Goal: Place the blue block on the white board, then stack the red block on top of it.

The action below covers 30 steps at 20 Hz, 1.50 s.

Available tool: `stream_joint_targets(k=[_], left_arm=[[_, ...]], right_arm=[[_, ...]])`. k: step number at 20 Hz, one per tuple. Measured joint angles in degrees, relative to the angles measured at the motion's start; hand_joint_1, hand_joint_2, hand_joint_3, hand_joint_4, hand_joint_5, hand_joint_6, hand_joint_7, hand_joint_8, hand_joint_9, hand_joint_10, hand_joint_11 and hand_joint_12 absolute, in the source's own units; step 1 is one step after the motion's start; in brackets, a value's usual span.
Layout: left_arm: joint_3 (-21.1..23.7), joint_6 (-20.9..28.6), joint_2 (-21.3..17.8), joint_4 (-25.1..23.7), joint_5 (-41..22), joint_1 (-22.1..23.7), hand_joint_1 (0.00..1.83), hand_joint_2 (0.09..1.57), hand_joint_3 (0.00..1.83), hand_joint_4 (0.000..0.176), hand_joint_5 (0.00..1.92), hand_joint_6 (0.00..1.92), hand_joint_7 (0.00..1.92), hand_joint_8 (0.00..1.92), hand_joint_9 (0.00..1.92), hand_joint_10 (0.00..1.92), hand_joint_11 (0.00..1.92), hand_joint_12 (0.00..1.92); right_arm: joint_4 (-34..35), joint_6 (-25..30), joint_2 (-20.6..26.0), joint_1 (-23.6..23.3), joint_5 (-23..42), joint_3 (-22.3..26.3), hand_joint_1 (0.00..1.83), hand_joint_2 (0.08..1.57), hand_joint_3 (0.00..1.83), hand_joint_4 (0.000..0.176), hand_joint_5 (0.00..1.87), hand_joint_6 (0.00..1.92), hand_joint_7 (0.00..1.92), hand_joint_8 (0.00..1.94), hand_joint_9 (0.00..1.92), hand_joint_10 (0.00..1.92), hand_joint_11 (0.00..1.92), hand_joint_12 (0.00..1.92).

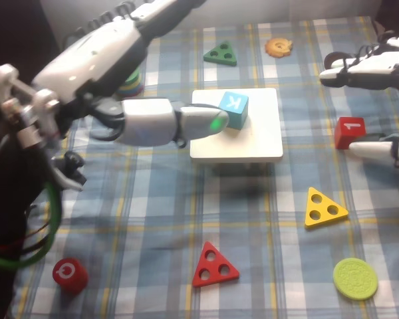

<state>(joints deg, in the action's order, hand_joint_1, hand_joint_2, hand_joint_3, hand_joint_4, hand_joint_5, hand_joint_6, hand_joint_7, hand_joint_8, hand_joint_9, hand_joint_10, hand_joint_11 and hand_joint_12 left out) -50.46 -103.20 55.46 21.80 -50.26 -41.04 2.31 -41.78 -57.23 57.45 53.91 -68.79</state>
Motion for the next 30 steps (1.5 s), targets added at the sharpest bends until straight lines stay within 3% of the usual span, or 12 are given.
stream_joint_targets(k=[3,5,10,12,16,17,18,20,22,23,24,30], left_arm=[[2.08,5.84,-2.25,-3.08,-4.96,-2.23,0.70,0.84,0.00,0.174,0.15,0.01,0.14,0.01,0.13,0.01,0.00,0.54],[3.21,5.86,-3.10,-3.74,-6.64,-2.84,0.66,0.83,0.00,0.151,0.19,0.01,0.15,0.01,0.15,0.01,0.00,0.56],[4.15,5.97,-3.87,-3.69,-9.03,-4.39,0.70,0.84,0.00,0.130,0.20,0.00,0.15,0.00,0.15,0.00,0.00,0.53],[4.17,6.05,-3.96,-3.37,-9.51,-4.57,0.71,0.84,0.00,0.133,0.20,0.00,0.16,0.00,0.16,0.00,0.00,0.56],[4.17,6.23,-3.96,-3.19,-9.60,-4.92,0.70,0.84,0.00,0.138,0.20,0.00,0.17,0.00,0.18,0.01,0.00,0.61],[4.17,6.23,-3.96,-3.10,-9.62,-4.92,0.70,0.83,0.00,0.146,0.19,0.00,0.17,0.00,0.18,0.00,0.00,0.62],[4.17,6.23,-3.96,-3.04,-9.64,-4.92,0.69,0.83,0.00,0.148,0.19,0.00,0.16,0.00,0.17,0.00,0.00,0.62],[4.17,6.23,-3.96,-3.06,-9.60,-4.92,0.70,0.84,0.00,0.153,0.19,0.00,0.16,0.00,0.18,0.00,0.00,0.62],[4.17,6.23,-3.96,-2.91,-9.57,-4.92,0.70,0.84,0.00,0.154,0.19,0.00,0.16,0.00,0.17,0.00,0.00,0.62],[4.15,6.23,-3.96,-2.86,-9.57,-4.92,0.71,0.84,0.00,0.158,0.19,0.00,0.16,0.00,0.17,0.00,0.00,0.62],[4.17,6.25,-3.96,-2.91,-9.64,-4.98,0.71,0.84,0.00,0.158,0.19,0.00,0.16,0.00,0.17,0.00,0.00,0.62],[4.48,6.27,-5.05,-2.45,-9.49,-6.32,0.74,0.83,0.00,0.161,0.21,0.01,0.17,0.00,0.16,0.00,0.00,0.61]], right_arm=[[-0.24,-0.37,-1.68,-1.49,-4.46,-1.99,0.91,1.01,0.00,0.019,0.51,0.00,0.47,0.00,0.48,0.00,0.09,0.98],[0.02,-0.48,-2.27,-1.97,-6.40,-3.06,0.91,1.03,0.00,0.022,0.53,0.01,0.48,0.00,0.49,0.01,0.09,1.00],[0.13,-0.48,-3.39,-2.34,-10.08,-4.92,0.92,1.04,0.00,0.022,0.62,0.01,0.54,0.01,0.53,0.01,0.07,1.06],[0.26,-0.50,-3.76,-2.58,-10.93,-5.25,0.91,1.05,0.00,0.023,0.66,0.01,0.56,0.00,0.55,0.01,0.07,1.04],[0.22,-0.48,-4.50,-2.93,-11.34,-5.77,0.96,1.06,0.00,0.000,0.85,0.02,0.70,0.01,0.67,0.02,0.21,1.02],[0.26,-0.46,-4.55,-2.95,-11.34,-5.84,1.02,1.10,0.00,0.090,0.94,0.79,0.75,0.01,0.72,0.01,0.25,1.04],[0.20,-0.46,-4.55,-3.17,-11.45,-5.88,1.02,1.13,0.01,0.109,0.92,1.02,0.78,0.01,0.74,0.02,0.27,1.05],[0.37,-0.52,-4.57,-3.61,-11.28,-6.16,1.08,1.14,0.00,0.000,0.92,1.07,0.85,0.03,0.79,0.03,0.31,1.05],[0.22,-0.48,-4.66,-3.65,-11.39,-6.19,1.12,1.13,0.00,0.000,0.94,1.03,0.90,0.03,0.84,0.04,0.35,1.08],[0.17,-0.48,-4.66,-3.65,-11.34,-6.19,1.20,1.15,0.03,0.000,0.97,1.08,0.76,0.98,0.85,0.03,0.34,1.09],[0.07,-0.50,-4.66,-3.76,-11.23,-6.19,1.20,1.18,0.01,0.000,0.96,1.13,0.71,1.22,0.86,0.03,0.33,1.13],[-6.10,-0.46,-3.41,-9.29,-12.28,-5.57,1.21,1.19,0.00,0.000,0.95,1.17,0.71,1.24,0.85,0.01,0.29,1.12]])
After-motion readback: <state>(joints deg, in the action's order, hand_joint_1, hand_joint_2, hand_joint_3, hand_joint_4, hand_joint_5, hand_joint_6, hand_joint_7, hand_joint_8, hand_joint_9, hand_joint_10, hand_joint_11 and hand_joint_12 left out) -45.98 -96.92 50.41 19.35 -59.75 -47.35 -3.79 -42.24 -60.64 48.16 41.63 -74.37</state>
